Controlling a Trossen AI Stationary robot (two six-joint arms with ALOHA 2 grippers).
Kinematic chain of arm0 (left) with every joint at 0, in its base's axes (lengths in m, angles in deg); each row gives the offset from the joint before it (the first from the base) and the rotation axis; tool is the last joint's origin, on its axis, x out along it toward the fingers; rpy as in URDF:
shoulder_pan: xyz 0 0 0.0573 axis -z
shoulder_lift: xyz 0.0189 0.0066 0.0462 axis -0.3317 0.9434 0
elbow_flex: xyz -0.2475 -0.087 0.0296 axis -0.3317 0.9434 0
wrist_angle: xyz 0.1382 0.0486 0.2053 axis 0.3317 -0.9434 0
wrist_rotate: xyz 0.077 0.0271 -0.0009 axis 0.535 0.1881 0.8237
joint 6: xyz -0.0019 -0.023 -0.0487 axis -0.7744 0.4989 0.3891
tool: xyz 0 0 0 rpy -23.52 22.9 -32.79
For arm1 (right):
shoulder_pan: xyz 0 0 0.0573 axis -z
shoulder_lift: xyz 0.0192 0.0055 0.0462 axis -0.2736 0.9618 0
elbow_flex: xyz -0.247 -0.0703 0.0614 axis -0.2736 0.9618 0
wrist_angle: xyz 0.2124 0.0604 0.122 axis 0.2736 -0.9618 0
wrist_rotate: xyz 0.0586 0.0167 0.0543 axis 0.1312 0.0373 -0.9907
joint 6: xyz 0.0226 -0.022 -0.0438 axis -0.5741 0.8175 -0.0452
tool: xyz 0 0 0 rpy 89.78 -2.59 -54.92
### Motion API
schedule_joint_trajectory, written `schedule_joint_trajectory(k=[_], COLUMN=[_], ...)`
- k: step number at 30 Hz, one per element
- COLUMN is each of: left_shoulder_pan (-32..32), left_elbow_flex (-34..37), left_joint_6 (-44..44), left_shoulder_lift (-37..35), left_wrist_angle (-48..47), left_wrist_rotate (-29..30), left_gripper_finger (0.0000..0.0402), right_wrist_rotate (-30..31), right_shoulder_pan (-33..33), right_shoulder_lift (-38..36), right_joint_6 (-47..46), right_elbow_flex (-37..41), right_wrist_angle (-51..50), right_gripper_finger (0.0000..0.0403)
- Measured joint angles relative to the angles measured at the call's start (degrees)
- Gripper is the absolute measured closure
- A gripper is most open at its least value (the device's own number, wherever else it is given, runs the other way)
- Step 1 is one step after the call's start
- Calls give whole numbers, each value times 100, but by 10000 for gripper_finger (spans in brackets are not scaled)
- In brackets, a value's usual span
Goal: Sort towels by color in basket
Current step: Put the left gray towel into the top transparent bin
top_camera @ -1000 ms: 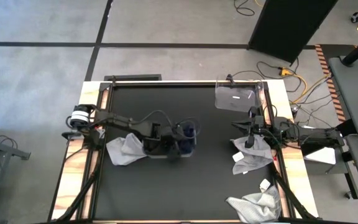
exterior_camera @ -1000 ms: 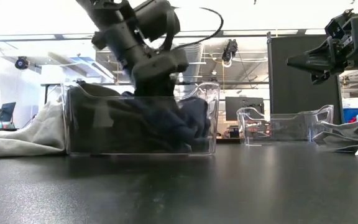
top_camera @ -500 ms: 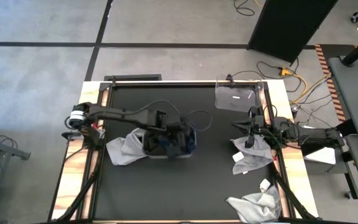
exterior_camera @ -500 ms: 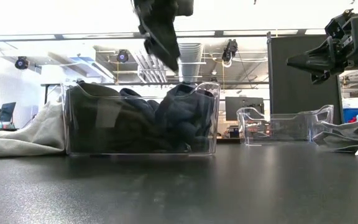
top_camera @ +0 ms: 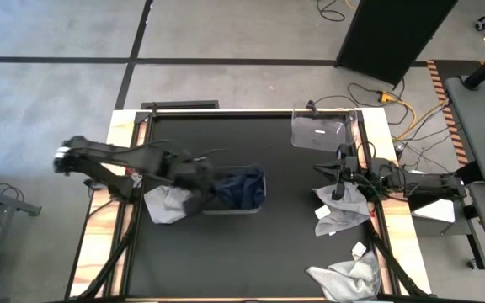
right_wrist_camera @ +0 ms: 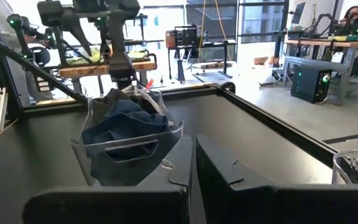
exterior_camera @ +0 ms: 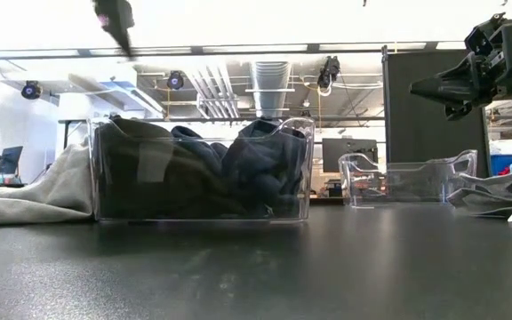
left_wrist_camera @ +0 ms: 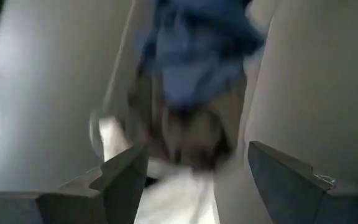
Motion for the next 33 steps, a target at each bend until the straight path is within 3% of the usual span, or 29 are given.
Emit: schedule_joint_trajectory(k=[4,7,10,13,21,27,30,33], left_shoulder_pan=[527,878,963,968,957,955,957,959], left_elbow_flex=[951,1810,2675,3546,5120,5608,5820,5984], left_joint_6=[1198,1927,2324,2100,1188,1420,1715,1809], left_shoulder_lift=[-954,-1687,-2166,-2424,-2304,-1882,-1610,-1320], left_wrist_angle=[-571,-499,-48,813,3039,3579,3859,4378], left_wrist_rotate=[3,237,597,830,1065,811,743,705], left_gripper_finger=[141,141,141,141,141,148,179,239], right_wrist_rotate=[1,-1,0,1,-1,0,-1,-1], right_shoulder_pan=[0,2,0,0,1,1,1,0], right_shoulder_lift=[0,0,-1,-2,-1,0,0,0], right_joint_6=[0,2,0,0,1,1,0,2], right_elbow_flex=[0,0,-1,-1,-2,-1,-1,0], right_wrist_angle=[0,0,-1,0,-1,0,-1,-2], right_gripper_finger=[390,390,390,390,390,390,390,390])
